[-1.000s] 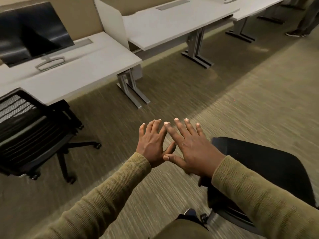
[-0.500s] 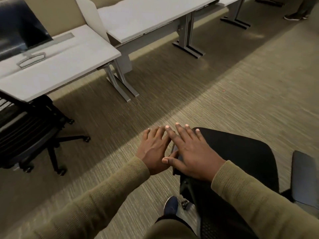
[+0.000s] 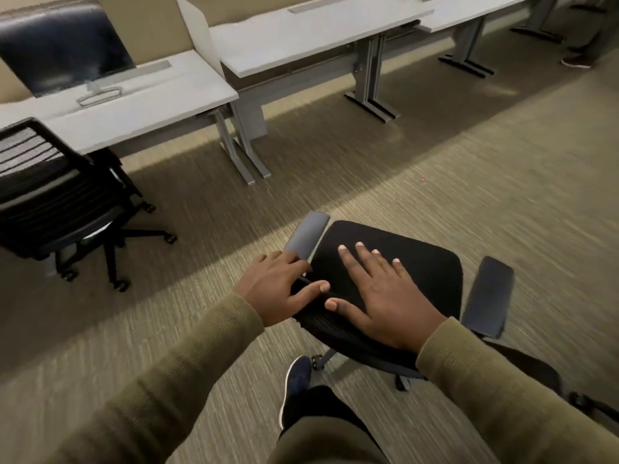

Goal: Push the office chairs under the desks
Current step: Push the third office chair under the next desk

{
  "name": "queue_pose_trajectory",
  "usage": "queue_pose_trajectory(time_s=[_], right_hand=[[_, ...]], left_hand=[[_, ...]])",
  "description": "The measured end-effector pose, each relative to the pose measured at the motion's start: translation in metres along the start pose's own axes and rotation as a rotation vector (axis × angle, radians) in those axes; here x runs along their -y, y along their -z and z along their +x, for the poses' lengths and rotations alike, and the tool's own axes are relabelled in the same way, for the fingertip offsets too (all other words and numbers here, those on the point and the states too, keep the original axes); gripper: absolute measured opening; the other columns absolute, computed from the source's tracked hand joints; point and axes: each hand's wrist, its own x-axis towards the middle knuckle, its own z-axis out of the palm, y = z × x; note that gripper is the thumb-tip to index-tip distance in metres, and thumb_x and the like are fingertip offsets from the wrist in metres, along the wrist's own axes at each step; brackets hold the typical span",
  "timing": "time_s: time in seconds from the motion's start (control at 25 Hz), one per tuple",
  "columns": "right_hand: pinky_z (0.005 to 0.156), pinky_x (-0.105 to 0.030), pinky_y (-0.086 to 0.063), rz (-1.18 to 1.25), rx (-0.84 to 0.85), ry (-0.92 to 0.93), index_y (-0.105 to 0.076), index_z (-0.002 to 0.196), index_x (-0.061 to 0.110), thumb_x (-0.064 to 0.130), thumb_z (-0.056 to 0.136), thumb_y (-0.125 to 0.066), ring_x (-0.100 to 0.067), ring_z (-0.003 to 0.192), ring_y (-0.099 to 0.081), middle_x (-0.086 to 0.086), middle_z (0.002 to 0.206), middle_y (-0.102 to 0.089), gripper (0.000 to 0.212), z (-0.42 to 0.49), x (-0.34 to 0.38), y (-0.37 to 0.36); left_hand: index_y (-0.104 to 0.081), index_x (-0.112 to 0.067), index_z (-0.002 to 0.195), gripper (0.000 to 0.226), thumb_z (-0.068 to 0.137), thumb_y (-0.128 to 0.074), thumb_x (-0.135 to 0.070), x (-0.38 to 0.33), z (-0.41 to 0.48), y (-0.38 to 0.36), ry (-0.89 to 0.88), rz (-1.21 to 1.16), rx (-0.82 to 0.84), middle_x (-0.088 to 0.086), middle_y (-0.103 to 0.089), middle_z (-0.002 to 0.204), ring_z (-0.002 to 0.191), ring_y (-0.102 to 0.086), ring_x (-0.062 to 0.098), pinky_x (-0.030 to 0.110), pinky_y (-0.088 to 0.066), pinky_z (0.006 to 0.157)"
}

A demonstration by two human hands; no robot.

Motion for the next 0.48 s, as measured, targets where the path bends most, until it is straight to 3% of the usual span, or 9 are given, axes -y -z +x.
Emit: queue_pose_trajectory(time_s=[0.16,0.28,0.36,0.48], right_hand=[[0.118,-0.045,-0.026,-0.004,-0.072,-0.003,-0.019,0.157,0.024,0.089,0.081,-0.010,-0.025,0.145,-0.031,-0.007,0.161,-0.030,0.101,-0.055,-0.016,-0.010],[0.098,-0.039,-0.043,-0.158,-0.123,0.112,-0.047,0.141,0.023,0.088,0.082,-0.023,-0.020,0.112,-0.059,-0.001,0.129,-0.062,0.091,-0.066,-0.027,-0.011],[0.084,-0.036,-0.045,-0.199,-0.125,0.153,-0.053,0.130,0.026,0.081,0.082,-0.034,-0.017,0.094,-0.061,0.004,0.111,-0.066,0.075,-0.061,-0.038,-0.002],[0.076,-0.035,-0.048,-0.204,-0.161,0.204,-0.056,0.123,0.028,0.074,0.084,-0.040,-0.016,0.086,-0.061,0.005,0.104,-0.065,0.062,-0.049,-0.059,0.014]], left_hand=[[-0.068,-0.030,0.104,0.080,0.087,-0.011,-0.083,-0.047,-0.013,-0.014,-0.041,0.073,-0.103,-0.010,-0.064,0.097,0.088,-0.058,0.013,0.038,-0.041,0.083],[-0.066,-0.021,0.081,0.064,0.091,-0.029,-0.072,-0.061,-0.011,-0.022,0.023,0.020,-0.272,-0.006,-0.059,0.077,0.069,-0.056,0.017,0.036,-0.044,0.071],[-0.062,-0.017,0.072,0.053,0.090,-0.040,-0.062,-0.070,-0.004,-0.023,0.055,-0.009,-0.368,-0.004,-0.053,0.068,0.061,-0.051,0.018,0.034,-0.042,0.064],[-0.060,-0.015,0.068,0.048,0.088,-0.045,-0.057,-0.082,0.014,-0.020,0.108,-0.029,-0.436,-0.003,-0.050,0.062,0.057,-0.048,0.019,0.032,-0.037,0.058]])
